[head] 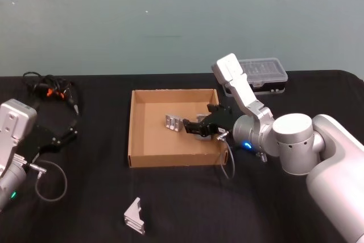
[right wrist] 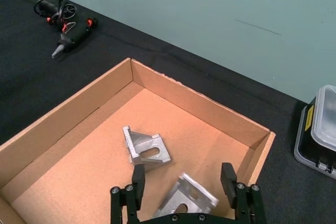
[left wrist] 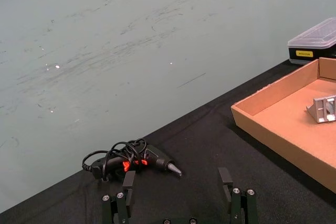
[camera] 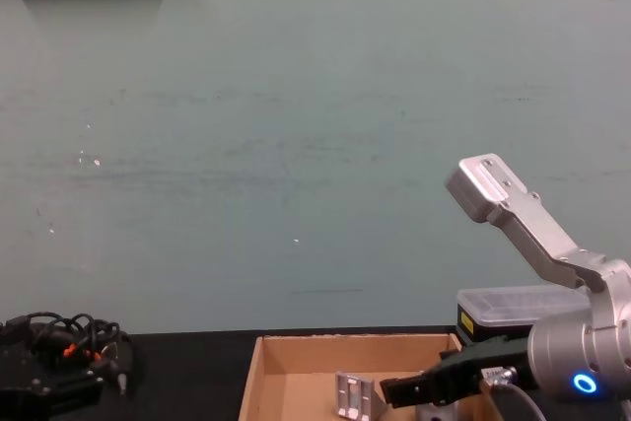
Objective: Use one hand to pick up the angle iron from the table and place it into the box.
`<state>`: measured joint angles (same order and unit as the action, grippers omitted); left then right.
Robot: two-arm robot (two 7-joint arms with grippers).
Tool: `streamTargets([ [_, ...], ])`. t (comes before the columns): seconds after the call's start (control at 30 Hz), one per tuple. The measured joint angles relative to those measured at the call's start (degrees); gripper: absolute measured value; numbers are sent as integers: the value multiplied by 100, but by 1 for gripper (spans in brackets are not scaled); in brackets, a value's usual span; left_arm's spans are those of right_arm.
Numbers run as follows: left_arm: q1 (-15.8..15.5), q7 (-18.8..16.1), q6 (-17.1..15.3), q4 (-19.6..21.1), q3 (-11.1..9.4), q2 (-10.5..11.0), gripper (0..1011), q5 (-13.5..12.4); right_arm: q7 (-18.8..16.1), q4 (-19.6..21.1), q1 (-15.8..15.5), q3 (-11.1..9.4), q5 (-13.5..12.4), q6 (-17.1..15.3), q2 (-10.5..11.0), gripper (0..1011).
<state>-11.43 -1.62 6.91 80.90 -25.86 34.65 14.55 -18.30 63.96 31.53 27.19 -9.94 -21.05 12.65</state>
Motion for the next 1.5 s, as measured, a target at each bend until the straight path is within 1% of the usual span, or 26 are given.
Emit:
streamTargets([
  [0.07,0,0,0,0,0,0,1000,0,0,0,0,0,0,1,0,934],
  [0.1,0,0,0,0,0,0,1000,0,0,0,0,0,0,1,0,985],
  [0.17,0,0,0,0,0,0,1000,0,0,0,0,0,0,2,0,1004],
  [0.33,0,0,0,0,0,0,1000,0,-4,11,-12,-11,1,24,0,1004],
  [0.53,0,0,0,0,0,0,1000,0,-76,215,-168,-163,21,289,9,1004],
  [0.57,0,0,0,0,0,0,1000,0,-105,290,-227,-212,-1,385,14,1004],
  [0.63,0,0,0,0,0,0,1000,0,-135,367,-285,-262,-36,472,22,1004],
  [0.73,0,0,0,0,0,0,1000,0,-286,628,-465,-372,-171,668,80,1004],
  [0.8,0,0,0,0,0,0,1000,0,-441,813,-583,-401,-290,727,138,1004],
  [0.83,0,0,0,0,0,0,1000,0,-441,813,-583,-401,-290,727,138,1004],
  [0.87,0,0,0,0,0,0,1000,0,-597,1001,-697,-395,-393,752,212,1004],
  [0.9,0,0,0,0,0,0,1000,0,-671,1090,-750,-382,-440,757,252,1004],
  [0.97,0,0,0,0,0,0,1000,0,-804,1260,-847,-342,-510,764,332,1004],
  [1.0,0,0,0,0,0,0,1000,0,-968,1451,-958,-280,-574,771,430,1004],
  [1.07,0,0,0,0,0,0,1000,0,-1162,1622,-1051,-201,-636,776,538,1004],
  [1.1,0,0,0,0,0,0,1000,0,-1373,1759,-1125,-105,-688,784,654,1004],
  [1.17,0,0,0,0,0,0,1000,0,-1647,1852,-1164,6,-745,797,772,1004],
  [1.2,0,0,0,0,0,0,1000,0,-1767,1880,-1175,56,-768,807,825,1004],
  [1.23,0,0,0,0,0,0,1000,0,-2050,1932,-1182,189,-811,834,942,1004],
  [1.27,0,0,0,0,0,0,1000,0,-2194,1950,-1180,253,-827,849,997,1004],
  [1.3,0,0,0,0,0,0,1000,0,-2480,1964,-1157,391,-856,883,1101,1004],
  [1.37,0,0,0,0,0,0,1000,0,-2714,1966,-1121,519,-868,918,1183,1004],
  [1.4,0,0,0,0,0,0,1000,0,-2894,1966,-1085,622,-872,946,1239,1004],
  [1.43,0,0,0,0,0,0,1000,0,-2894,1966,-1085,622,-872,946,1239,1004],
  [1.5,0,0,0,0,0,0,1000,0,-3173,1942,-985,833,-858,981,1324,1004],
])
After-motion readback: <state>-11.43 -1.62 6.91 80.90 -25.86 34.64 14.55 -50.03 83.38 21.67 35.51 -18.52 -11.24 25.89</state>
